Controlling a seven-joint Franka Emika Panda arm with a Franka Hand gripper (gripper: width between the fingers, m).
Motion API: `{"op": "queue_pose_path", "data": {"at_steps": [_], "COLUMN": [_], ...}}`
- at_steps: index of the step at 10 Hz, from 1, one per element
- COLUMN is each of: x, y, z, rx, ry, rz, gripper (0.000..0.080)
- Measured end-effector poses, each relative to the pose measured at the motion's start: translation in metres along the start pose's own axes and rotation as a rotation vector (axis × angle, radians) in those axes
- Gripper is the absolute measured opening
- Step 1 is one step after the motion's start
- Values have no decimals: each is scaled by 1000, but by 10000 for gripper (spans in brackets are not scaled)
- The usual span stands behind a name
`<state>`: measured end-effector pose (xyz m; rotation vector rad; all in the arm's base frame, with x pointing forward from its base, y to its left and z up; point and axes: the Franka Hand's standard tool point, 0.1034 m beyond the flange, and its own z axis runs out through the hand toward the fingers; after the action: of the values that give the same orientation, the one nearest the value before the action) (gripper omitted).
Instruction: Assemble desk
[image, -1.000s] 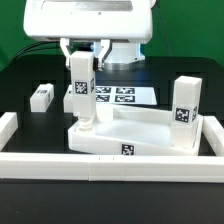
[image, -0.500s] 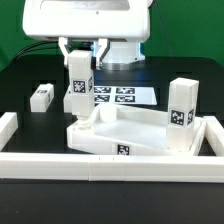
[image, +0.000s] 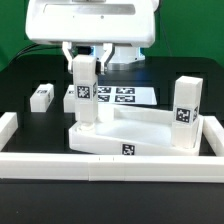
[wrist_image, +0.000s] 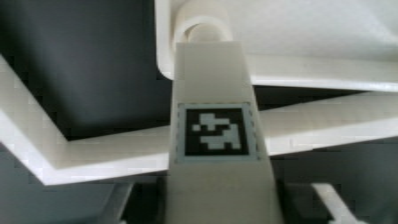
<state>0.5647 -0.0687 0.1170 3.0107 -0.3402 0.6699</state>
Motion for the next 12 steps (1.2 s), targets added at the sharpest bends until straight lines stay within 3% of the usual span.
{"op": "queue_pose_path", "data": {"at_steps": [8,9,10,12], "x": [0,0,0,0], "y": [-2,-2,-2,-3], "z": [3,3,3,3], "rx": [-16,-17,-17,-16], "ry": [63,63,63,63], "rz": [-16,-16,-16,-16], "gripper": [288,387,387,625]}}
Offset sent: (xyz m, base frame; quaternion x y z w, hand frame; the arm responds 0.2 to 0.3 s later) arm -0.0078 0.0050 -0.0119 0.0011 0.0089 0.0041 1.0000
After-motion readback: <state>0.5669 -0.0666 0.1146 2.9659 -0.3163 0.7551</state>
